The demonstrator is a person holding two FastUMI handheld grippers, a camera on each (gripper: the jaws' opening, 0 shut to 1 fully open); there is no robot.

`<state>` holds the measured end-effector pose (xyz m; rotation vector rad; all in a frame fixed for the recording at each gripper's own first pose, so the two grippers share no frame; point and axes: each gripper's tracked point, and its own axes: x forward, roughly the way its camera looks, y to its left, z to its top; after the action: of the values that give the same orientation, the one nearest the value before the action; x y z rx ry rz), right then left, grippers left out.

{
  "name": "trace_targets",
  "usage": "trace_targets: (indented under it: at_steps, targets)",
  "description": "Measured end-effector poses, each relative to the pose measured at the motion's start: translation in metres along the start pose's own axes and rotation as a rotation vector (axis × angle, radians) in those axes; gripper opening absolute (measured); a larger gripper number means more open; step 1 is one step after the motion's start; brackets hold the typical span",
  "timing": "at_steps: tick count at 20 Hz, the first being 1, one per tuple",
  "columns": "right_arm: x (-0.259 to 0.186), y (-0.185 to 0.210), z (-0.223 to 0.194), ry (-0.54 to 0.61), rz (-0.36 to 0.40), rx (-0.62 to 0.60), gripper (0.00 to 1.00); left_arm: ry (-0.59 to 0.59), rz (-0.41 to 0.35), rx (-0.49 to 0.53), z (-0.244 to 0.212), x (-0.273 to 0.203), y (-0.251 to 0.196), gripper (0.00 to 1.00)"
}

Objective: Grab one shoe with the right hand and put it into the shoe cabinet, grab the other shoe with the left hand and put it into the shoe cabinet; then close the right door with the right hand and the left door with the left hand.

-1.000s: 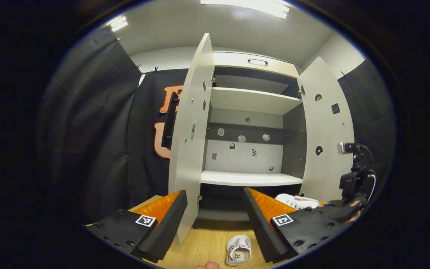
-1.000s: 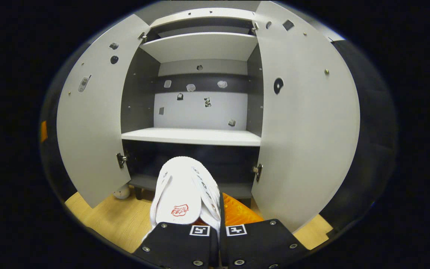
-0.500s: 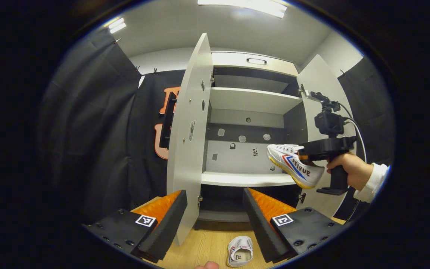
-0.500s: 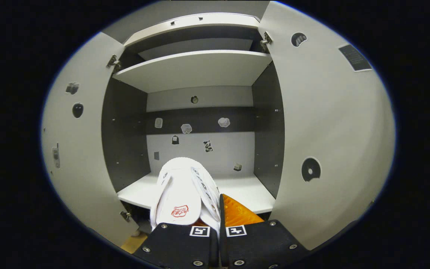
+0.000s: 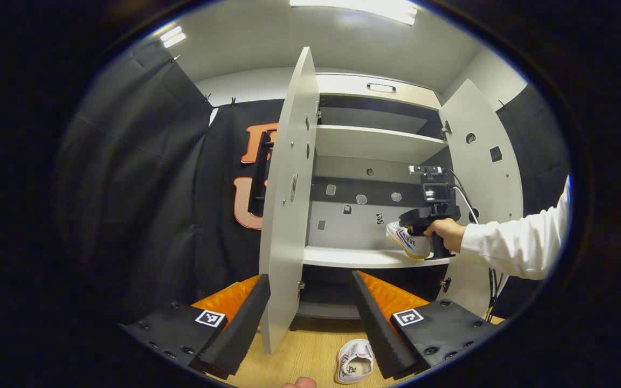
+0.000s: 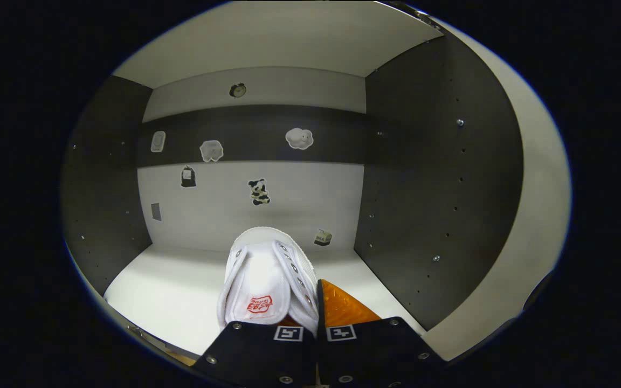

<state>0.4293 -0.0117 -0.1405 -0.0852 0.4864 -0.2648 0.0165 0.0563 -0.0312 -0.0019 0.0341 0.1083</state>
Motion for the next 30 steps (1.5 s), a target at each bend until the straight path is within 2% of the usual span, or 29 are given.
trace_targets:
  at_steps: [6, 7, 8, 10, 11, 12, 13, 14, 15, 16, 17, 18, 22, 24, 30]
  targets:
    - [0.030, -0.009, -0.024, 0.096, -0.045, -0.005, 0.02, 0.017, 0.022, 0.004, -0.003, -0.003, 0.010, 0.97]
    - [0.031, -0.010, -0.027, 0.112, -0.045, 0.008, 0.07, 0.018, 0.019, 0.005, -0.003, -0.003, 0.010, 0.97]
    - [0.033, -0.009, -0.029, 0.127, -0.039, 0.026, 0.04, 0.021, 0.016, 0.007, -0.004, -0.003, 0.009, 0.97]
    - [0.036, -0.005, -0.033, 0.151, -0.022, 0.052, 0.08, 0.034, 0.009, 0.010, -0.007, -0.003, 0.006, 0.99]
    - [0.035, -0.004, -0.034, 0.155, -0.017, 0.056, 0.11, 0.040, 0.005, 0.012, -0.008, -0.003, 0.004, 0.97]
    - [0.034, -0.005, -0.032, 0.147, -0.021, 0.050, 0.19, 0.042, 0.002, 0.014, -0.008, -0.004, 0.003, 0.97]
    - [0.031, -0.003, -0.031, 0.145, -0.009, 0.046, 0.22, 0.042, 0.001, 0.016, -0.008, -0.004, 0.002, 0.97]
    - [0.030, -0.003, -0.028, 0.130, -0.010, 0.032, 0.31, 0.041, -0.002, 0.017, -0.008, -0.004, 0.001, 0.97]
    - [0.026, -0.006, -0.026, 0.120, -0.007, 0.018, 0.31, 0.040, -0.003, 0.016, -0.008, -0.004, 0.000, 0.97]
    - [0.022, -0.006, -0.024, 0.116, 0.000, 0.010, 0.39, 0.039, -0.006, 0.014, -0.008, -0.005, -0.001, 0.97]
    - [0.017, -0.007, -0.022, 0.111, 0.010, 0.004, 0.51, 0.038, -0.009, 0.010, -0.008, -0.004, -0.002, 0.95]
    - [0.009, -0.011, -0.019, 0.105, 0.019, -0.008, 0.64, 0.038, -0.013, 0.007, -0.007, -0.004, -0.004, 0.95]
    - [-0.026, -0.024, 0.000, 0.027, 0.059, -0.029, 0.88, 0.031, -0.045, -0.012, -0.005, -0.003, -0.015, 0.97]
    - [-0.053, -0.021, 0.015, -0.020, 0.106, -0.014, 0.92, 0.021, -0.061, -0.012, -0.002, -0.003, -0.021, 0.95]
    - [-0.167, -0.016, 0.054, -0.238, 0.233, -0.038, 0.93, 0.005, -0.087, -0.025, 0.003, -0.004, -0.029, 0.97]
